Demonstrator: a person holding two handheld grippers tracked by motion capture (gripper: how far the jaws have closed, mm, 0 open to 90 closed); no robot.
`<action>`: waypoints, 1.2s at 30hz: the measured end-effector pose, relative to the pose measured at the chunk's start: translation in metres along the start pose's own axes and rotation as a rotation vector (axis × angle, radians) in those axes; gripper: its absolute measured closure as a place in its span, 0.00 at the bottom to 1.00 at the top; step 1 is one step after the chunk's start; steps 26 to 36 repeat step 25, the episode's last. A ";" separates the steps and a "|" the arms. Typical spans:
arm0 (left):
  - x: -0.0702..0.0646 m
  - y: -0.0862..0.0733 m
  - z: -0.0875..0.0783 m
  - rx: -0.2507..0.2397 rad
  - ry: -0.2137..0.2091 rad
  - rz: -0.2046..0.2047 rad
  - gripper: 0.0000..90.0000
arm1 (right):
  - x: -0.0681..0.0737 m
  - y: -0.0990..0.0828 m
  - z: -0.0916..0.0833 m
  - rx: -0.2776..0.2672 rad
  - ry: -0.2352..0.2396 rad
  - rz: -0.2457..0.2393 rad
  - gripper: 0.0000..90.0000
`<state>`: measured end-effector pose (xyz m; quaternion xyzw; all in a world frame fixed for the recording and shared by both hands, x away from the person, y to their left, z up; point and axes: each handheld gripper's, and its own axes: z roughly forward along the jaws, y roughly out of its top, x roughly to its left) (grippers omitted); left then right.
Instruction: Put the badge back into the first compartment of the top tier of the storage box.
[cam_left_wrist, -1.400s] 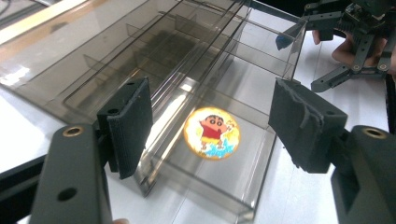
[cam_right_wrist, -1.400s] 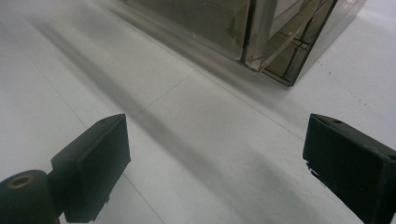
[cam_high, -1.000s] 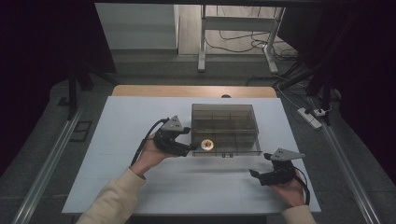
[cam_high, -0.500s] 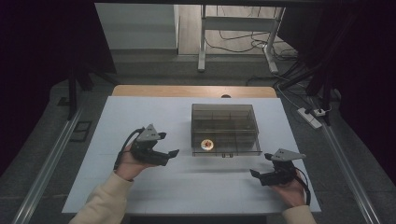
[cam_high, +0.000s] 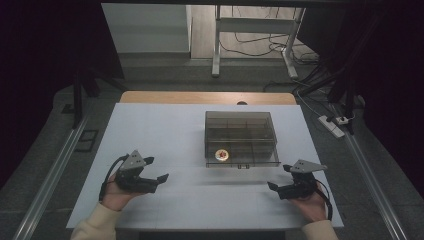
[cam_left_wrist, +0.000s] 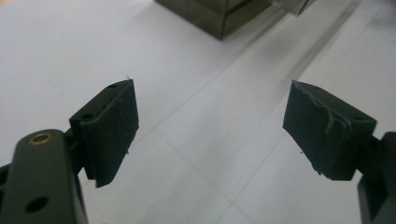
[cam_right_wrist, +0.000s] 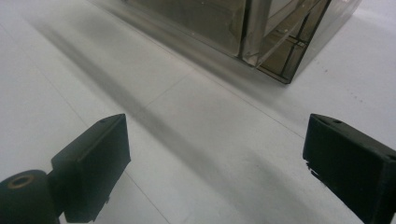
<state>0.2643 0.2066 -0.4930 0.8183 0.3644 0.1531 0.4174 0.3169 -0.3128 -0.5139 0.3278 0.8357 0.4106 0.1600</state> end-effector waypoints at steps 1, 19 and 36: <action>0.000 -0.004 -0.001 0.005 0.002 -0.001 0.20 | 0.000 0.000 0.000 -0.001 0.001 0.001 0.07; 0.013 -0.025 -0.003 0.031 0.039 -0.046 0.19 | 0.004 0.002 -0.001 -0.012 0.016 -0.019 0.07; 0.014 -0.025 -0.002 0.038 0.044 -0.054 0.18 | 0.005 0.003 -0.002 -0.019 0.016 -0.022 0.07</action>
